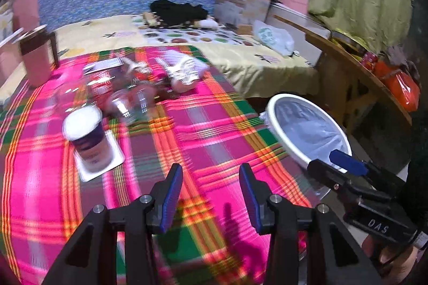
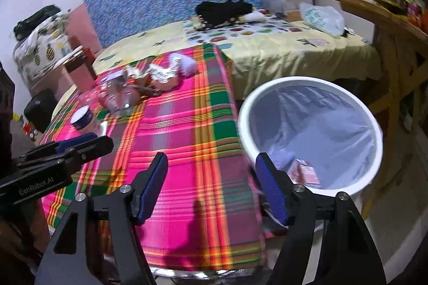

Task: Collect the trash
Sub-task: 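Move the left gripper back to the bed and grasp the white yogurt cup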

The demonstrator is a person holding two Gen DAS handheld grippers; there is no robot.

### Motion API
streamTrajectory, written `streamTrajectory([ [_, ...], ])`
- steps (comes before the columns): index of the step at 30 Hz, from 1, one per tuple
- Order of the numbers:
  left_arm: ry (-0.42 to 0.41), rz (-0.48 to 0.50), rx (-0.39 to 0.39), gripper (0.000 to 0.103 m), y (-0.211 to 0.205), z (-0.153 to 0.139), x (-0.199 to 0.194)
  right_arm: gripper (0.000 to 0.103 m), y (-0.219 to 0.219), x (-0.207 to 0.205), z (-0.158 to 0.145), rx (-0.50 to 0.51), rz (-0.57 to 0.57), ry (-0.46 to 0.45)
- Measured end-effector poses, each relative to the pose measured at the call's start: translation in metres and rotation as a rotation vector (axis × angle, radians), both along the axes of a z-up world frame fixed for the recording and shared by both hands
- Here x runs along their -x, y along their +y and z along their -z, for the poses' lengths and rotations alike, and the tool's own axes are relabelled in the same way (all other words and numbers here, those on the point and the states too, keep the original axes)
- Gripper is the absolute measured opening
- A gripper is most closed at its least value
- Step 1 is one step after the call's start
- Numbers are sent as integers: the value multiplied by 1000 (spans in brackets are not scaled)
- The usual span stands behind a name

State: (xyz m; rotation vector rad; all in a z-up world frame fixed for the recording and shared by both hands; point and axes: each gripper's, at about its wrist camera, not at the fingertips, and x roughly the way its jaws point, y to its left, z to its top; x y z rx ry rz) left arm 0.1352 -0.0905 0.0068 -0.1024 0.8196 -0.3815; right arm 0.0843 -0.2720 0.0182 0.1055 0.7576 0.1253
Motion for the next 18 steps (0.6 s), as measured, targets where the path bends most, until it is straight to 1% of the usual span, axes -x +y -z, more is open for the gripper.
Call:
streamTrajectory([
  [3,-4,-47,-5,44,20,1,7,67,13,0,-1,-1,-35,0],
  [6,-13,-95,-20,44,37,0,11,62,23,-1,-1,-2,-64,2],
  [12,2,-190,-38,44,66,2,3,61,39,-7,1,-4,-103,10],
  [13,4,-202,-35,45,71,3,0,61,43,-8,1,-3,-108,9],
  [14,5,-210,-31,51,75,4,-2,61,46,-10,0,0,-116,8],
  [16,4,-231,-17,59,82,4,-7,61,51,-14,-1,3,-127,8],
  [18,1,-248,-15,61,85,6,-11,61,56,-18,-1,6,-135,10],
])
